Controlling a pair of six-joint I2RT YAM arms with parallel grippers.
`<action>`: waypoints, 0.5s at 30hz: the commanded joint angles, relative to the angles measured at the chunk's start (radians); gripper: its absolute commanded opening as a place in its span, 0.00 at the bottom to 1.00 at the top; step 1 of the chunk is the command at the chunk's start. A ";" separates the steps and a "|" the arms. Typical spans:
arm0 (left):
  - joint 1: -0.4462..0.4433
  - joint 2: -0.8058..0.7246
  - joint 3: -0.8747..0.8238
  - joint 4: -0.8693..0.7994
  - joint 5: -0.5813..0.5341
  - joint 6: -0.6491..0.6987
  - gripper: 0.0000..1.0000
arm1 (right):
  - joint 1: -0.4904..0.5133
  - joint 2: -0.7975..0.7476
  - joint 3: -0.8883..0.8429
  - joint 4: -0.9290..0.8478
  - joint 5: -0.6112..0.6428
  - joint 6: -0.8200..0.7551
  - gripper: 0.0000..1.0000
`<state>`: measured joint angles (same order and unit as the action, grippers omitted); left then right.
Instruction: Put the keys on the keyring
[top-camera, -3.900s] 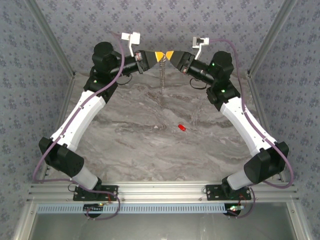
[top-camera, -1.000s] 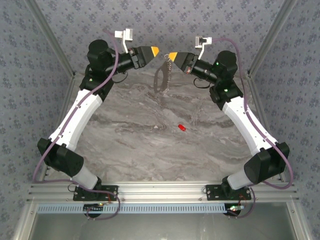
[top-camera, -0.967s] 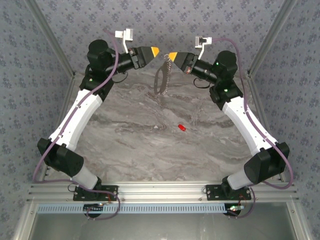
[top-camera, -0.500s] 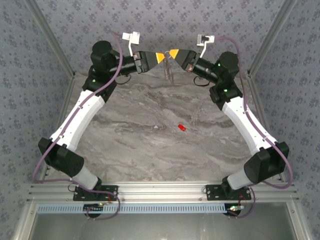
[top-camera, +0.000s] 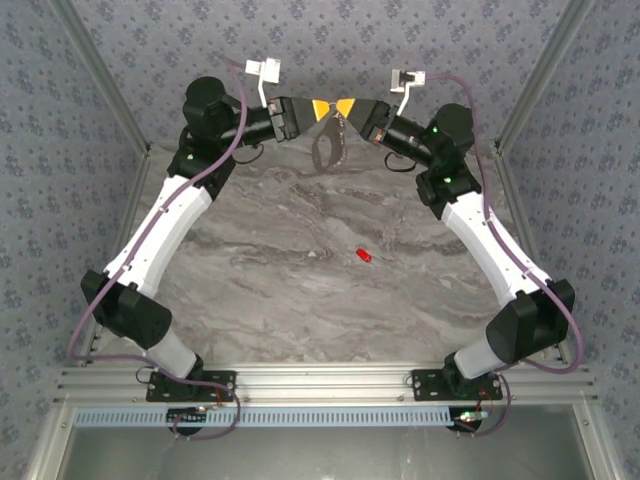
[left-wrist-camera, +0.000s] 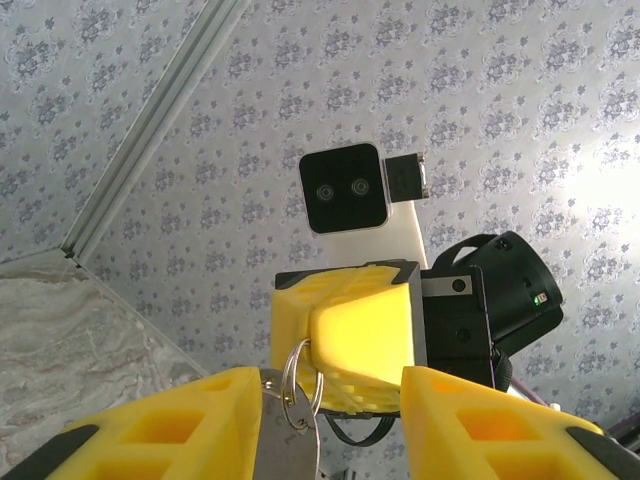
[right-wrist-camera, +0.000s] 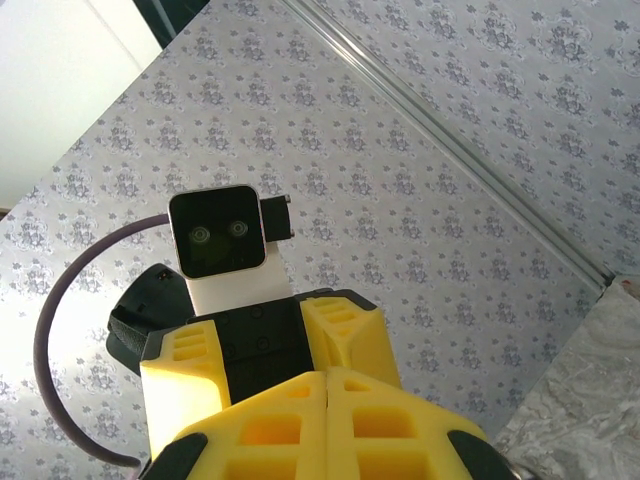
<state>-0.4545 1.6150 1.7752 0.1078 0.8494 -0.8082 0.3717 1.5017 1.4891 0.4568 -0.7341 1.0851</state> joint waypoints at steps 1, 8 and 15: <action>-0.007 0.009 0.036 0.038 0.014 -0.010 0.38 | 0.008 0.007 0.014 0.064 -0.016 0.018 0.00; -0.014 0.015 0.036 0.043 0.008 -0.011 0.34 | 0.008 0.011 0.014 0.070 -0.019 0.025 0.00; -0.021 0.014 0.039 0.049 0.005 -0.012 0.21 | 0.010 0.011 0.009 0.071 -0.019 0.027 0.00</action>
<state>-0.4679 1.6272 1.7763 0.1097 0.8482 -0.8234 0.3756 1.5082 1.4891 0.4767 -0.7414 1.0966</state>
